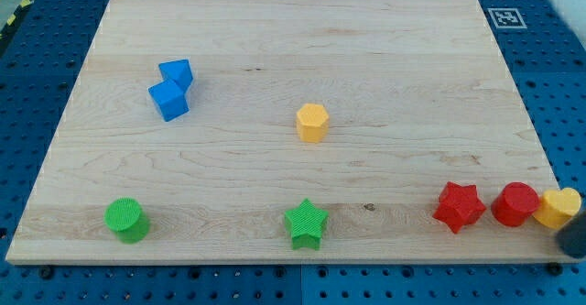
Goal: Place the yellow heart diagonally top right to the red star
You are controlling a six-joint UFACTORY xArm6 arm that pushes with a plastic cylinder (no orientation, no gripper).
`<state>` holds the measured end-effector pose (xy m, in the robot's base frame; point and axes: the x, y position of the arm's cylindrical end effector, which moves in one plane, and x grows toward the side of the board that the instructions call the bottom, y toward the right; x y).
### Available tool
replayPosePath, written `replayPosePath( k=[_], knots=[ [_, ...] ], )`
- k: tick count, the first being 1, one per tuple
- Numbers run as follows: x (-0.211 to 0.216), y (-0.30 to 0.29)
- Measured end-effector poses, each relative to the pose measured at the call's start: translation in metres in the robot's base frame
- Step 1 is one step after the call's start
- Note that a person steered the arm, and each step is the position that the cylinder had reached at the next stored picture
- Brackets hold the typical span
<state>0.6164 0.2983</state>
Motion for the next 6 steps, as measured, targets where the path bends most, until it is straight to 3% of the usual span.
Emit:
replayPosePath(
  k=[1,5,6],
  knots=[
    [-0.007,0.044],
    [-0.012,-0.026],
    [-0.036,-0.026]
  ],
)
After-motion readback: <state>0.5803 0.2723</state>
